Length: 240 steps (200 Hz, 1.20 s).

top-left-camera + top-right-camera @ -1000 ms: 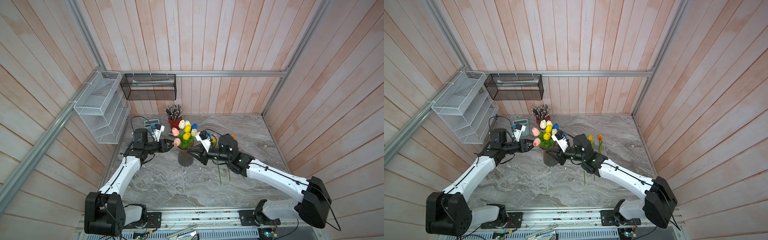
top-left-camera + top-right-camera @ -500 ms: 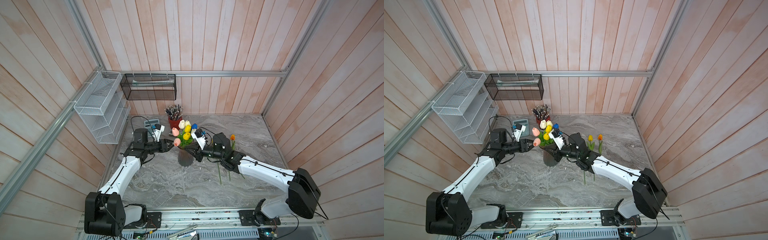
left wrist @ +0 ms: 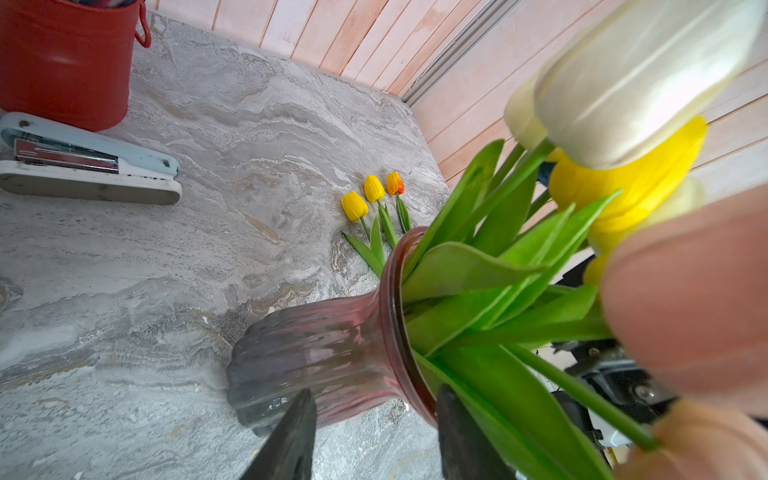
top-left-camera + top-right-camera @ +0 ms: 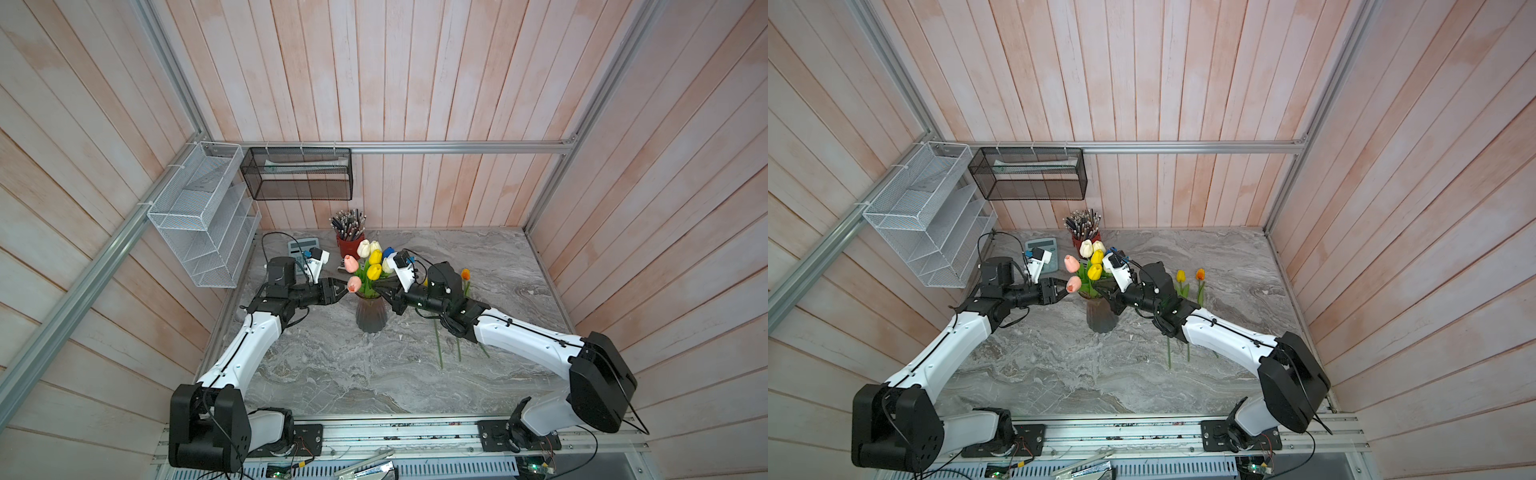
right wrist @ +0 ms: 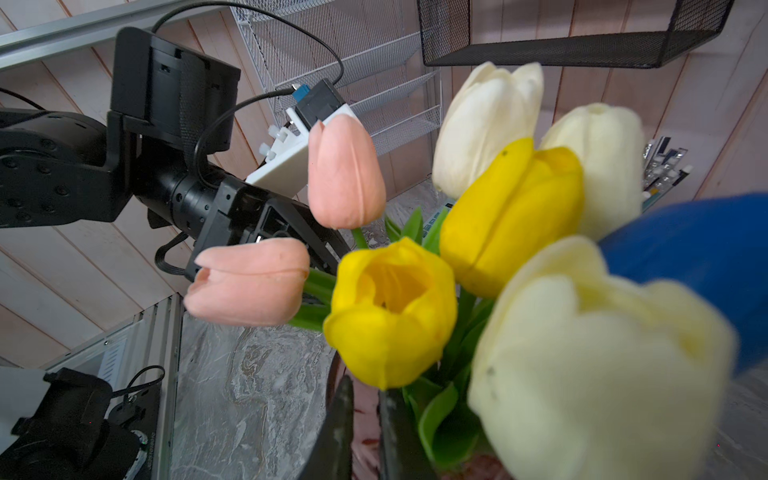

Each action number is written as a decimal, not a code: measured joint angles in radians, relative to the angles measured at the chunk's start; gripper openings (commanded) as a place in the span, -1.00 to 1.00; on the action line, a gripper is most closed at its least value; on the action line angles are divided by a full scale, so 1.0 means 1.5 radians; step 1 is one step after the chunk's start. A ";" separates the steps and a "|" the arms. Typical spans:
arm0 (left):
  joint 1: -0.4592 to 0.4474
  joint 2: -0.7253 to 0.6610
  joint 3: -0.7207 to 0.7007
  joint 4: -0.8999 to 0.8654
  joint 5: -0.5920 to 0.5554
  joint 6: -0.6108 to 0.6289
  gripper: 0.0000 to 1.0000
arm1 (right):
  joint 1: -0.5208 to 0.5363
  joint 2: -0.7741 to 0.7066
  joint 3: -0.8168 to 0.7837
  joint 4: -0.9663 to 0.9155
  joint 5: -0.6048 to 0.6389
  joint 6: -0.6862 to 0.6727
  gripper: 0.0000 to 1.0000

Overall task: Pick out yellow flowers from the vase
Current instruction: Pick up the flower from the vase.

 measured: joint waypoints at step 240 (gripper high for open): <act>0.000 0.000 0.000 -0.008 0.000 0.008 -0.04 | 0.000 0.058 0.042 0.044 0.046 -0.017 -0.61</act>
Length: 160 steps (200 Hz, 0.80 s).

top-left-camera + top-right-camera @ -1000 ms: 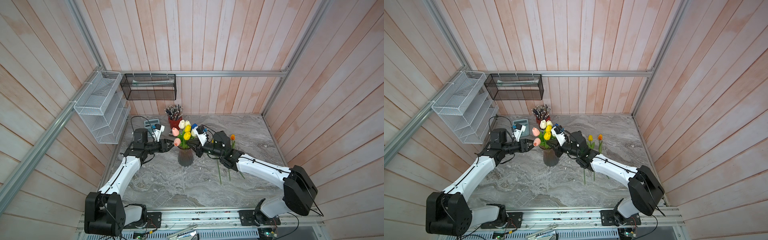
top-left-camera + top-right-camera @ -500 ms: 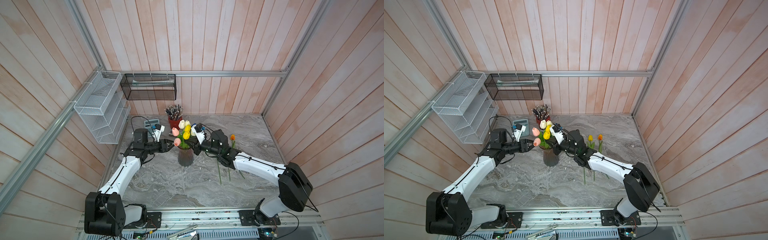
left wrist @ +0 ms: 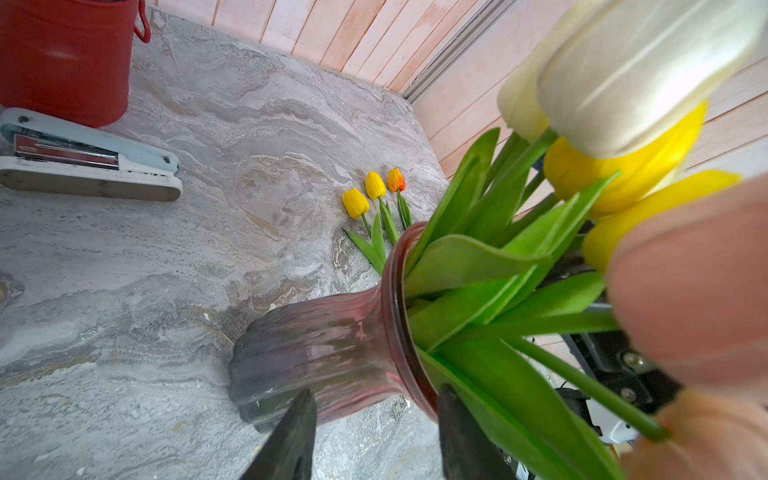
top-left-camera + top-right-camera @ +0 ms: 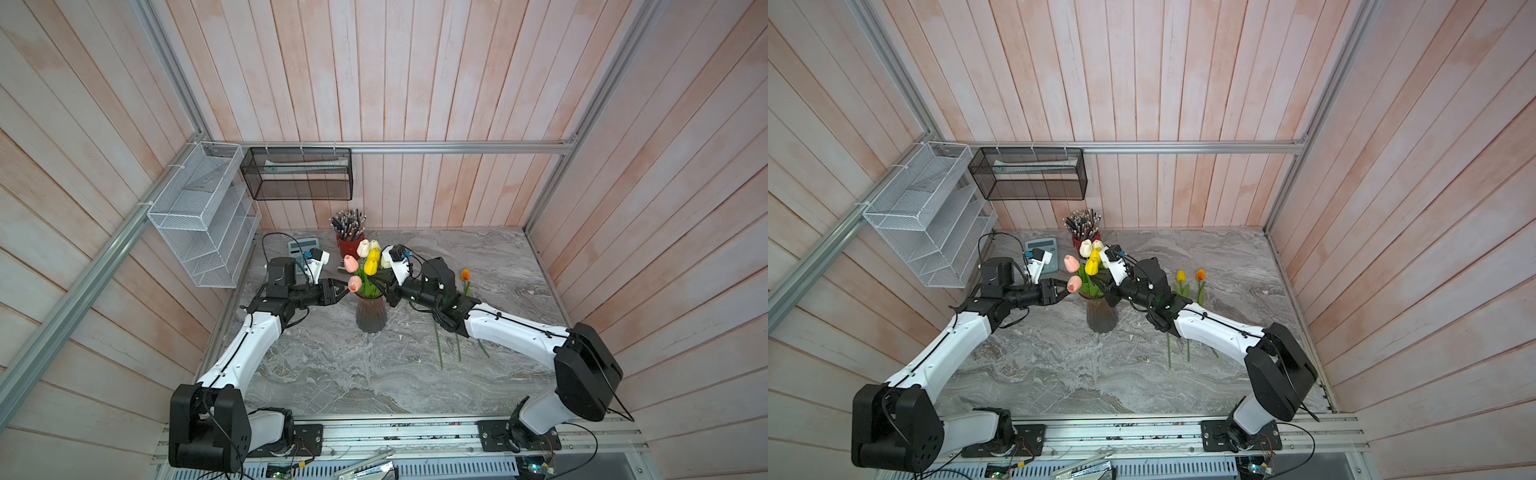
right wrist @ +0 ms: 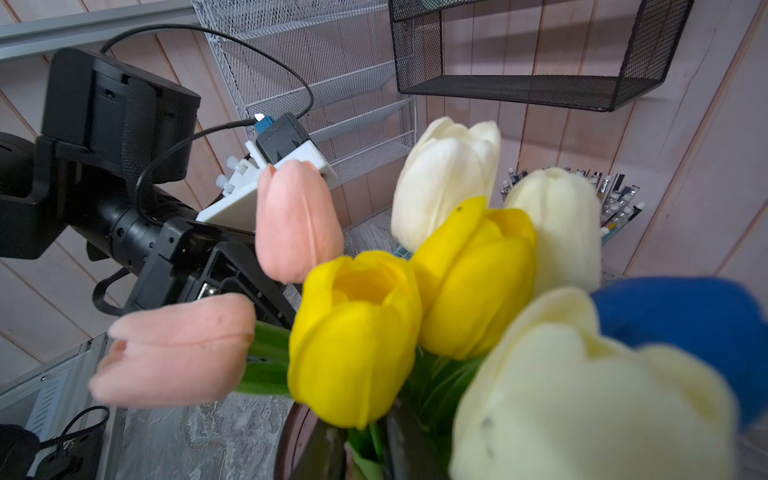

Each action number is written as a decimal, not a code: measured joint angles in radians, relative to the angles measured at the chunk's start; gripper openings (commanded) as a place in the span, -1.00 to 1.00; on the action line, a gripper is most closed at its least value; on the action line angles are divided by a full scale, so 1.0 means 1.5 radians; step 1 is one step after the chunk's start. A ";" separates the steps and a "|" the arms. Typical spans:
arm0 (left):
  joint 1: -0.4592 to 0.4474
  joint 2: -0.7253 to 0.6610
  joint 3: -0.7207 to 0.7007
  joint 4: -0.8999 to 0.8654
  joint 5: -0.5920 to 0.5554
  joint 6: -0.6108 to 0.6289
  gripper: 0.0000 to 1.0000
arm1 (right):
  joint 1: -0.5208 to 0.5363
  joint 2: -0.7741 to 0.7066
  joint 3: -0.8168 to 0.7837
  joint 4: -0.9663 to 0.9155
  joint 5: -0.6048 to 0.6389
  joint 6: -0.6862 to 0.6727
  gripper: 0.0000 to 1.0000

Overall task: Pick out yellow flowers from the vase
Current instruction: Pick up the flower from the vase.

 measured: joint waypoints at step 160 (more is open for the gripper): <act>0.000 0.000 0.000 -0.008 0.000 0.005 -0.04 | 0.010 0.021 0.019 0.014 -0.006 -0.002 -0.72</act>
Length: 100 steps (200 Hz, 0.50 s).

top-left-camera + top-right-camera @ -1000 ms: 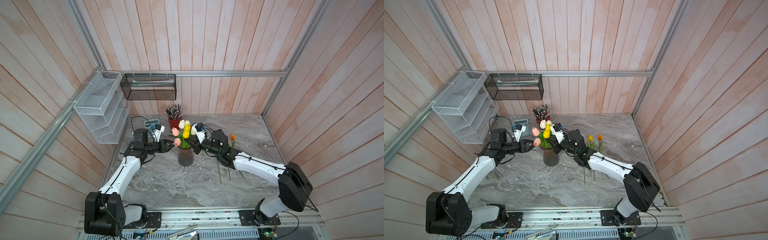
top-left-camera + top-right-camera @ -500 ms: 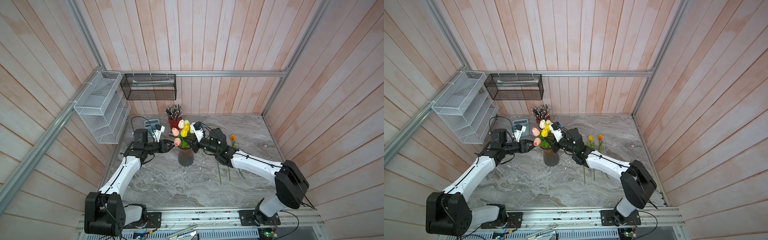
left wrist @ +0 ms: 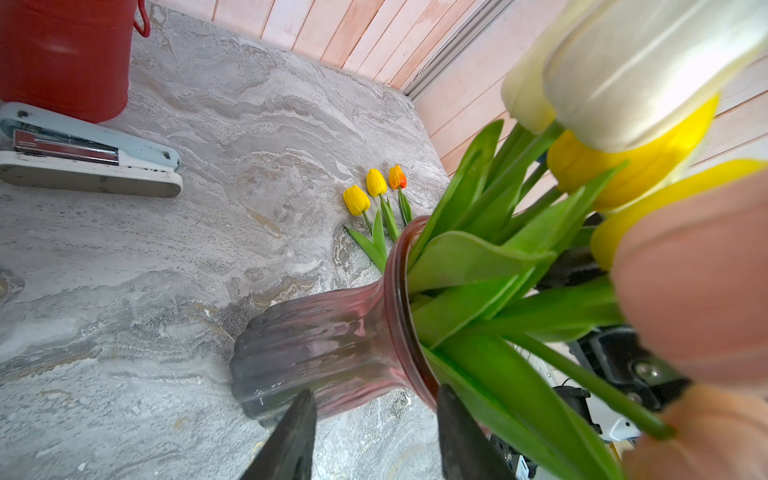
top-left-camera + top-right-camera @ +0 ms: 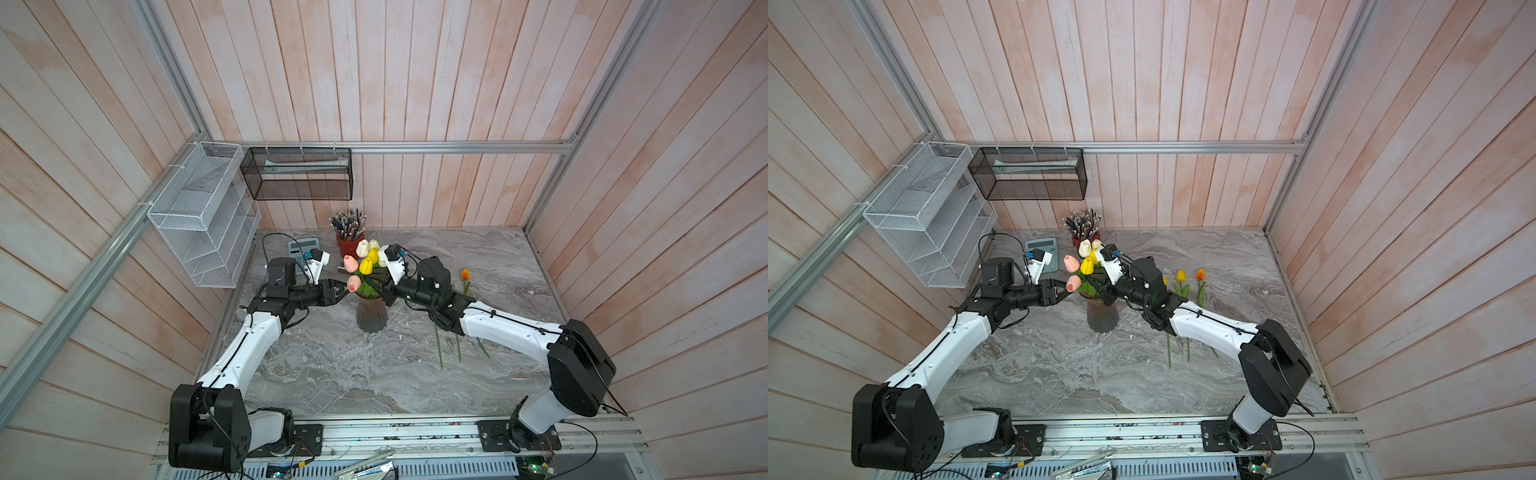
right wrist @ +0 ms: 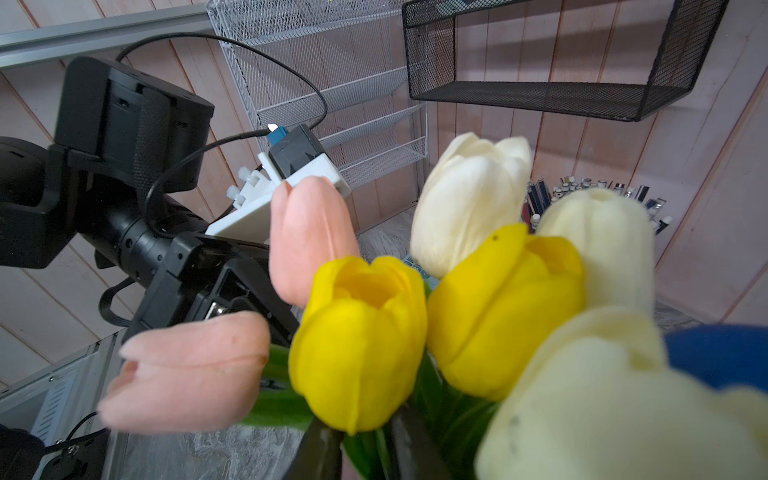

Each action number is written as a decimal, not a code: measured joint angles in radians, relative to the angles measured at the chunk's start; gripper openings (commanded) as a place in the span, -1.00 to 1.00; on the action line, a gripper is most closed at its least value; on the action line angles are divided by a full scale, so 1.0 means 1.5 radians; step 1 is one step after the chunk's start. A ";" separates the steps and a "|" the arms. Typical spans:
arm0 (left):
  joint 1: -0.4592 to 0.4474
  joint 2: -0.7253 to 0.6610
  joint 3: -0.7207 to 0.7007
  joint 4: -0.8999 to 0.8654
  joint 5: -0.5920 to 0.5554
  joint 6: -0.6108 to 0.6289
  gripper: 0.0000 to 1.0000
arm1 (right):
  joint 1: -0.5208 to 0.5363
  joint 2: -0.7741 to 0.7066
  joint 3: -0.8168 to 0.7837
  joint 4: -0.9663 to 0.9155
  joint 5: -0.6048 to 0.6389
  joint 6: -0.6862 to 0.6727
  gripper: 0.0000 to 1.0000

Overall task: Pick out yellow flowers from the vase
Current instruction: Pick up the flower from the vase.

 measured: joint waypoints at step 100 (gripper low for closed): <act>0.001 0.000 0.000 -0.002 0.000 0.000 -0.04 | 0.003 -0.047 0.000 -0.003 0.027 -0.013 -0.79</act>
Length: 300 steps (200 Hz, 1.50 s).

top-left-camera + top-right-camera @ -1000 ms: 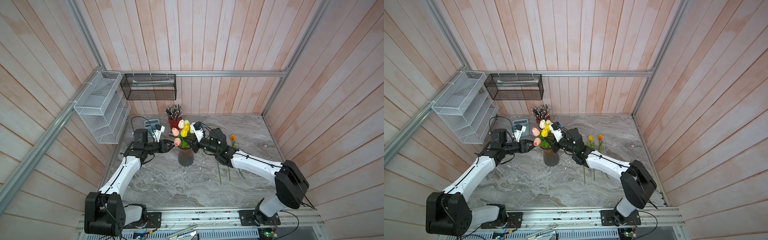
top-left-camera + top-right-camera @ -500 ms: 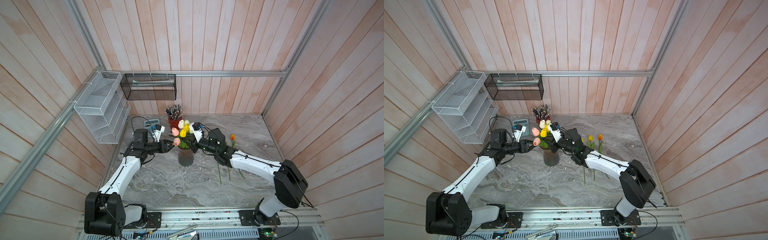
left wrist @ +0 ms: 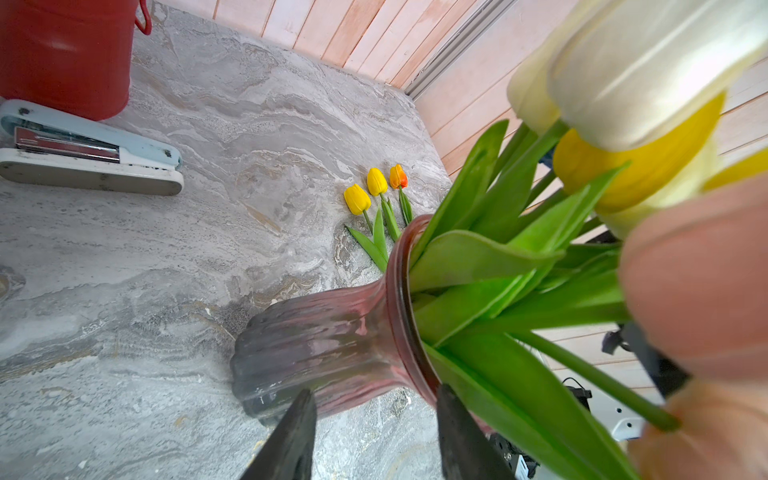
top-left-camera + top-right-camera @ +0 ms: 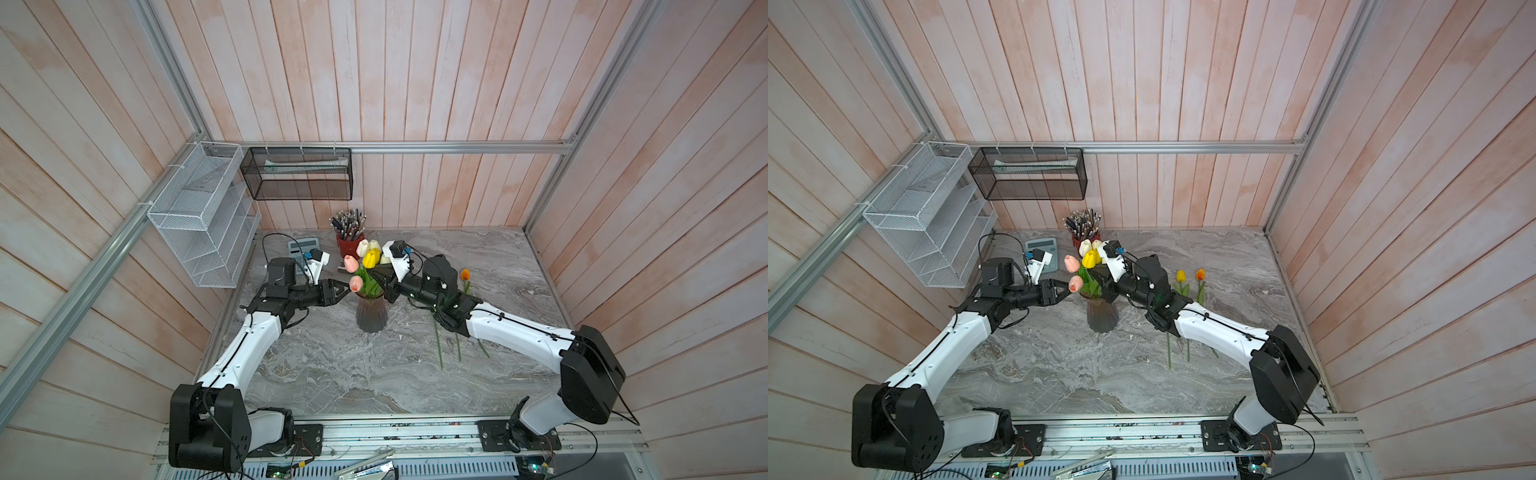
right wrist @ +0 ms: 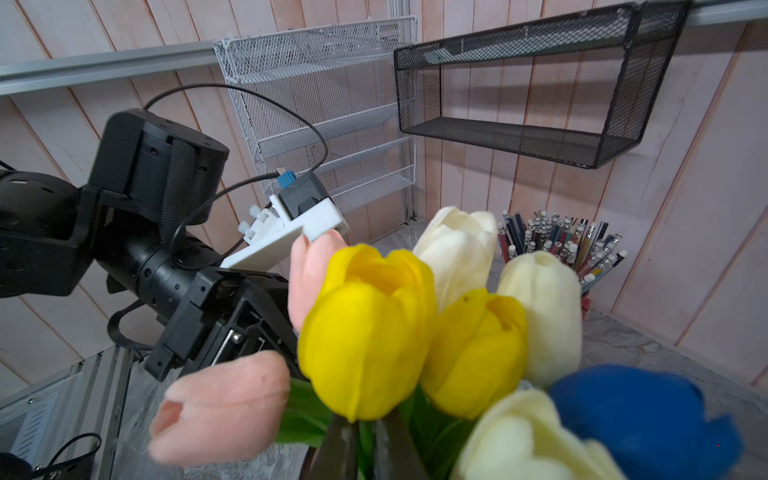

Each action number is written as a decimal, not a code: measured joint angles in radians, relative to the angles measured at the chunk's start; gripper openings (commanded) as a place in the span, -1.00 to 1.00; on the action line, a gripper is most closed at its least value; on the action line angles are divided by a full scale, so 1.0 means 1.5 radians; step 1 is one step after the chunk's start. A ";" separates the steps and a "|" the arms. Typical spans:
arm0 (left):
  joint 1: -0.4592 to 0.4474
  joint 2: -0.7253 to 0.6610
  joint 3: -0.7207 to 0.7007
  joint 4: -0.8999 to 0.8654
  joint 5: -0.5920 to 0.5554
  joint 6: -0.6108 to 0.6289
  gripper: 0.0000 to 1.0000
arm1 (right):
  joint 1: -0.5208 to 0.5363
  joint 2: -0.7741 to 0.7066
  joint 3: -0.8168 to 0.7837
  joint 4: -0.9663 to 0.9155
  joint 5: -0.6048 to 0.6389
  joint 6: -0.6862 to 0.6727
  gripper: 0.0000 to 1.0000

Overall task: Pick out yellow flowers from the vase
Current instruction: Pick up the flower from the vase.

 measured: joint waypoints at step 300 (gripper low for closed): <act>0.000 0.000 0.000 0.000 0.000 0.000 -0.04 | 0.002 -0.114 -0.026 -0.032 -0.027 -0.045 -0.85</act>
